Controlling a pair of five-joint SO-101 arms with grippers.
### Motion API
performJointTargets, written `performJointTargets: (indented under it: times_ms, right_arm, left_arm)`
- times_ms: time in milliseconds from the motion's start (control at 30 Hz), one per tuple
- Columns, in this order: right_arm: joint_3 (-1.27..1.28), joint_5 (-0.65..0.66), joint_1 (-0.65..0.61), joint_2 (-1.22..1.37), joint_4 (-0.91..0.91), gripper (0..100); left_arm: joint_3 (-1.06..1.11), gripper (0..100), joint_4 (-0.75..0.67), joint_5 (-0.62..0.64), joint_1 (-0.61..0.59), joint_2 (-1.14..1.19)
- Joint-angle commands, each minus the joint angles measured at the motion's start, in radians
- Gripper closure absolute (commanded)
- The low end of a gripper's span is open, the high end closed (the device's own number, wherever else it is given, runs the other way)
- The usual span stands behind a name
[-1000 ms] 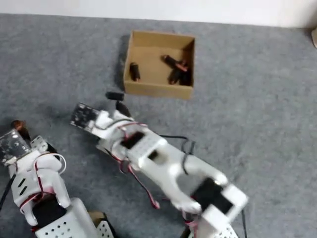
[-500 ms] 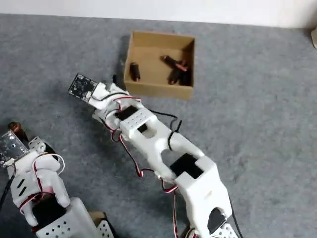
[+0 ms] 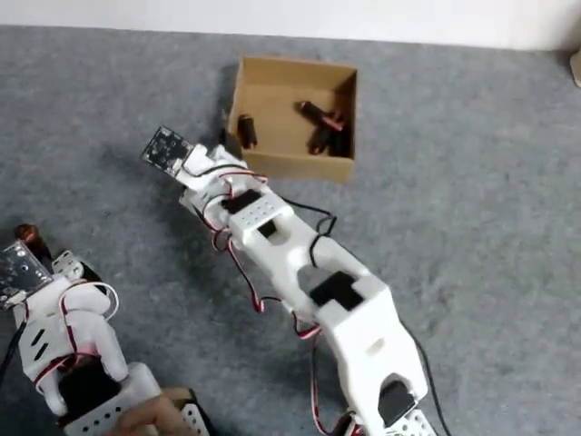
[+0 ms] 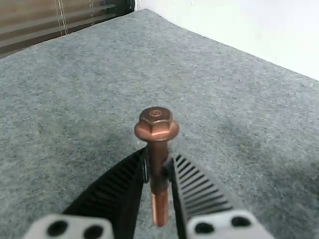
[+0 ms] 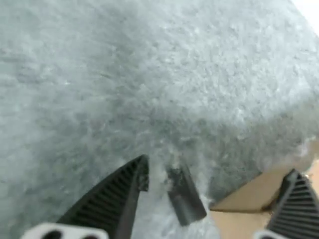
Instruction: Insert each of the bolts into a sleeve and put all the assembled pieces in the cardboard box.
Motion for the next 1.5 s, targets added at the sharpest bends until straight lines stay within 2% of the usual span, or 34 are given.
performJointTargets:
  times_ms: [0, 167, 267, 500, 700, 933, 1267, 1467]
  right_arm:
    - [-0.131, -0.012, 0.027, 0.056, -0.030, 64.2]
    - [-0.277, -0.014, 0.042, 0.166, -0.030, 73.6]
    - [-0.335, -0.018, 0.042, 0.219, 0.001, 74.7]
    - [-0.556, -0.207, 0.088, 0.292, 0.259, 74.7]
    - [-0.645, -0.120, 0.061, 0.337, 0.481, 74.7]
    - [-0.664, -0.196, 0.064, 0.335, 0.581, 74.7]
    - [-0.773, -0.203, 0.039, 0.309, 0.762, 74.6]
    - [-0.782, -0.196, -0.013, 0.309, 0.782, 74.6]
  left_arm:
    - [-0.042, 99, -0.031, 0.008, -0.007, -0.016]
    - [-0.042, 99, -0.031, 0.008, -0.007, -0.016]
    - [-0.042, 99, -0.031, 0.008, -0.007, -0.016]
    - [-0.042, 99, -0.031, 0.008, -0.007, -0.016]
    - [-0.042, 99, -0.031, 0.008, -0.007, -0.016]
    - [-0.036, 99, -0.034, 0.008, -0.007, -0.016]
    - [-0.036, 99, -0.034, 0.008, -0.007, -0.016]
    - [-0.036, 99, -0.034, 0.008, -0.007, -0.016]
